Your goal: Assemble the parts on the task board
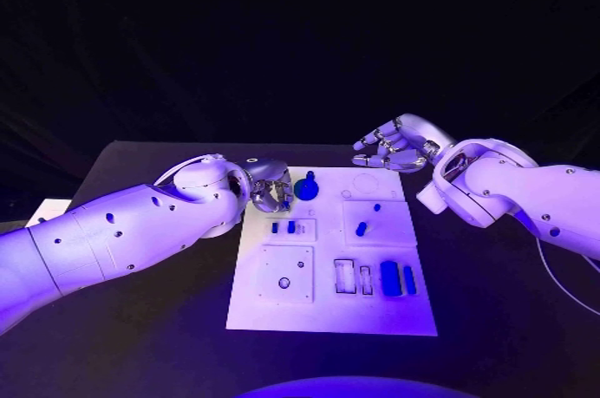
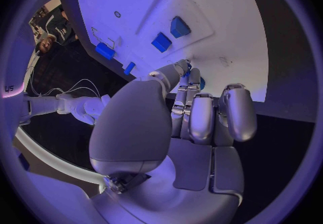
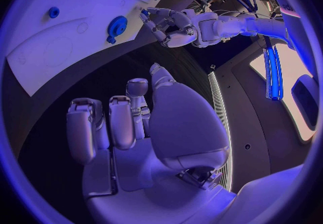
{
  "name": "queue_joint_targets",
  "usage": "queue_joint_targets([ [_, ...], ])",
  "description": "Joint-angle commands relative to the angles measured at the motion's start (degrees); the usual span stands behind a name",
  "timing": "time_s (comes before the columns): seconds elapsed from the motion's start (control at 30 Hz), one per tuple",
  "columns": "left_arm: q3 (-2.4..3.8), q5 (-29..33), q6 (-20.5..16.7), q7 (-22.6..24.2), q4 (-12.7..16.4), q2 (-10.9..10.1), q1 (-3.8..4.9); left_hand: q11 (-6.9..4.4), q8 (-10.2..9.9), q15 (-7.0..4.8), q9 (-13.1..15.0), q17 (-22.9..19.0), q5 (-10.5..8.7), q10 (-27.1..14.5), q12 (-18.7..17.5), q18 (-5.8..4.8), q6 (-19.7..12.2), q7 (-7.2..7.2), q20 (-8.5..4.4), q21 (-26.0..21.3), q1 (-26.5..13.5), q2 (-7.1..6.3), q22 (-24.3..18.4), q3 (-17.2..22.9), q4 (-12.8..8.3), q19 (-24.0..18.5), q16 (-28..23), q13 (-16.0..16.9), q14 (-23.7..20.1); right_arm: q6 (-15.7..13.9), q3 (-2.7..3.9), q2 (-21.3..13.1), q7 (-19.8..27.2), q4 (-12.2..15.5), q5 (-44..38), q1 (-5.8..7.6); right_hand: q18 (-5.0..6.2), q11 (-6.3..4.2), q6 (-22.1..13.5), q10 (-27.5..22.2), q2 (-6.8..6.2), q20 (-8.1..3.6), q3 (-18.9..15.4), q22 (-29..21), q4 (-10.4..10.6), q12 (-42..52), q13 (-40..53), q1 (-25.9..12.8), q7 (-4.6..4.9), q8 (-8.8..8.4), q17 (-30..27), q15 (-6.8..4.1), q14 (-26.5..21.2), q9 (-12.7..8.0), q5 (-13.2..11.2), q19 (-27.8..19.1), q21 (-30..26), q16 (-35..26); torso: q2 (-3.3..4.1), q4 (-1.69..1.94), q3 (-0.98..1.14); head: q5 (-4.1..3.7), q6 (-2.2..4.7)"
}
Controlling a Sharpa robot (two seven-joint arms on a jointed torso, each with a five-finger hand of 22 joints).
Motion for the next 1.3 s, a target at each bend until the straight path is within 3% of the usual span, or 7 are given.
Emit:
queue_joint_targets([
  [0.03,-0.03,0.1,1.5,-0.2,-0.4,0.4,-0.09,-0.05,-0.2,-0.21,0.0,0.0,-0.08,0.3,-0.2,-0.72,0.3,-0.09,-0.13,0.1,-0.4,-0.02,5.6,0.4,-0.1,0.9,0.1,-0.1,1.5,0.7,0.01,0.1,0.6,0.1,-0.4,-0.04,0.44,0.01,0.4,-0.1,0.47,0.06,0.0,5.4,0.2,0.1,0.1,-0.1,-0.11,0.37,-0.1,0.0,2.3,0.1,0.2,-0.4,-0.3,-0.4,0.02,-0.01,-0.05,0.04,-0.04],
  [1.3,-0.36,-0.8,3.7,-0.5,-3.6,2.6,-0.51,0.09,-0.6,-0.13,-0.3,-0.4,-0.23,0.1,-0.5,-0.68,0.0,0.09,-0.09,-0.1,-1.1,-0.29,5.5,0.3,-0.1,0.8,0.1,-0.2,1.4,0.8,0.01,0.1,0.6,0.4,-0.5,-0.04,0.44,0.01,0.4,-0.1,0.47,0.06,0.0,5.4,0.2,0.1,0.1,-0.1,-0.11,0.37,-0.1,0.0,2.3,0.1,0.2,-0.4,-0.3,-0.4,-0.01,0.02,-0.06,0.06,-0.2],
])
